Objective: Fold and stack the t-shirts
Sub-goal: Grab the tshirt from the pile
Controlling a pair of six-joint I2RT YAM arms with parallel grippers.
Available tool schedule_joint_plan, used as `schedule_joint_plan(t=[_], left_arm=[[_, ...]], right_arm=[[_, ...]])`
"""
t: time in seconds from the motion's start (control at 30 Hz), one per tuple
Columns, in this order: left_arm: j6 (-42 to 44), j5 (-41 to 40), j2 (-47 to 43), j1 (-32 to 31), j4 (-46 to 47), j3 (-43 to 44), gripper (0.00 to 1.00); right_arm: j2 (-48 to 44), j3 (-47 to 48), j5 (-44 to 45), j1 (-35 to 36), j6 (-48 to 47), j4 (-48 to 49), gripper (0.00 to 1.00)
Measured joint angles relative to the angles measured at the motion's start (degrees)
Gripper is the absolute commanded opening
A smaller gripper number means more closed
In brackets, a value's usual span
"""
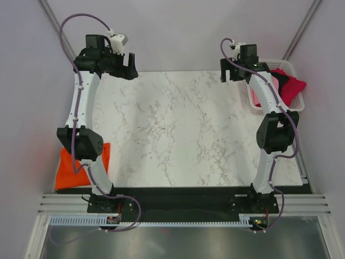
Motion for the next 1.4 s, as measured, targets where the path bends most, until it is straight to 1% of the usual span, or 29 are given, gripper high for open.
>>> schedule_joint_plan(t=[0.07,0.13,0.2,0.27,0.3,0.37,0.4,0.5,0.63,0.77,0.97,1.07,1.1,1.2,1.3,1.4], left_arm=[[1.7,-2.6,0.0,-2.16,-0.92,-2.54,0.98],[3.98,-5.46,-0.07,-4.26,-1.92,-5.44,0.94],[6.19,-8.11,-0.07,-5.62,-3.04,-7.67,0.89],[7.85,-10.03,-0.07,-6.21,-4.2,-8.83,0.84],[8.55,-10.82,-0.07,-6.25,-4.81,-8.96,0.81],[9.51,-11.91,-0.09,-6.21,-5.53,-9.01,0.79],[9.84,-12.52,-0.13,-6.21,-5.55,-9.14,0.78],[10.67,-14.03,-0.68,-6.29,-5.53,-11.32,0.78],[11.93,-16.55,-0.87,-7.26,-6.49,-14.21,0.78],[13.35,-19.17,-1.07,-8.46,-6.84,-15.21,0.78],[15.43,-22.12,-2.93,-9.01,-7.13,-17.66,0.75],[16.15,-23.23,-3.45,-8.98,-7.19,-18.8,0.74],[16.31,-23.41,-3.54,-8.98,-7.19,-18.99,0.73],[16.65,-23.61,-3.56,-9.01,-7.3,-19.23,0.72],[16.74,-23.63,-3.61,-9.01,-7.3,-19.23,0.71],[16.74,-23.56,-3.63,-9.01,-7.3,-19.21,0.72]], right_arm=[[0.22,0.66,0.15,-4.13,-0.37,0.22,0.97],[0.24,0.87,0.76,-8.59,-0.59,0.55,0.92],[0.5,1.33,2.43,-12.79,-0.63,0.61,0.9],[1.07,2.1,5.16,-16.72,-1.11,1.05,0.83],[1.22,2.21,5.9,-18.1,-1.29,1.31,0.76],[1.51,2.21,6.03,-20.37,-1.51,2.12,0.68],[1.7,2.21,5.79,-21.18,-1.44,2.75,0.6],[2.95,2.43,4.81,-22.95,-1.16,4.28,0.48],[6.6,3.69,2.86,-24.55,-0.7,5.53,0.48],[10.01,4.5,1.22,-25.68,-0.42,6.21,0.47],[13.73,5.09,-1.92,-26.84,0.17,6.82,0.45],[14.29,5.11,-3.61,-27.08,0.42,7.08,0.37],[14.34,5.11,-4.09,-27.12,0.48,7.08,0.26],[14.34,5.16,-5.31,-27.17,0.31,7.15,0.1],[14.16,4.76,-6.16,-27.17,-0.07,7.63,0.0],[11.76,1.57,-6.56,-27.08,-1.16,8.72,0.0]])
